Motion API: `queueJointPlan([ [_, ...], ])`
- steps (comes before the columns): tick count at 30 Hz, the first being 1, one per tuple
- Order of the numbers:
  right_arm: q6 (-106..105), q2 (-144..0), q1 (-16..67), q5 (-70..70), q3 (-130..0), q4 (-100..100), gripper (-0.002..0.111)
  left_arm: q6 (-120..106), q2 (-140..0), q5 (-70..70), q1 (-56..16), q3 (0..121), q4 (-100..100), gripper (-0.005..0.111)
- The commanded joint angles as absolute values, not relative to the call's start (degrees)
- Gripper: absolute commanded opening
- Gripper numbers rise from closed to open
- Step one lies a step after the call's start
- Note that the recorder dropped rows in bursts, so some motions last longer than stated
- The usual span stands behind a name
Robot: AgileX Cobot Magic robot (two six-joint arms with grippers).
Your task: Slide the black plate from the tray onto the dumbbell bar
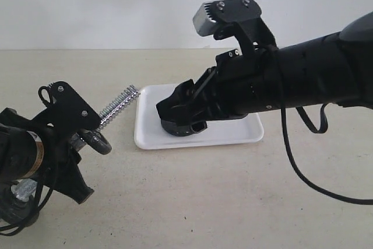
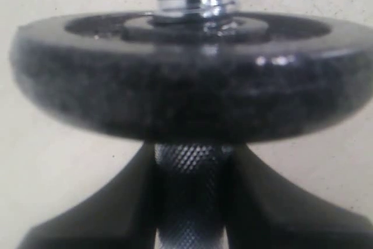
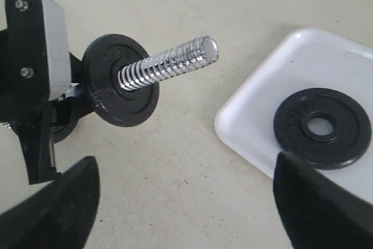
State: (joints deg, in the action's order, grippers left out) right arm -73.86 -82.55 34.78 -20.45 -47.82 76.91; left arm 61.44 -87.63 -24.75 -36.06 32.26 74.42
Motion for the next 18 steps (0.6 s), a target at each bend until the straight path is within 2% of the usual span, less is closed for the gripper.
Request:
queueJointPlan([
  [1,-73.75,-82.76,34.99,-17.23,-48.08,76.37,0.08,61.61,-85.05,-26.57,-35.93,33.76,77.92,0.004],
  [14,-75.07,-86.14,34.99,-9.51,-48.97,76.37,0.079,62.02,-85.05,-25.08,-35.93,33.97,77.92,0.004],
  [18,-74.96,-90.9,34.99,-12.04,-52.35,76.37,0.068,62.02,-85.05,-25.09,-35.93,33.97,77.34,0.004],
])
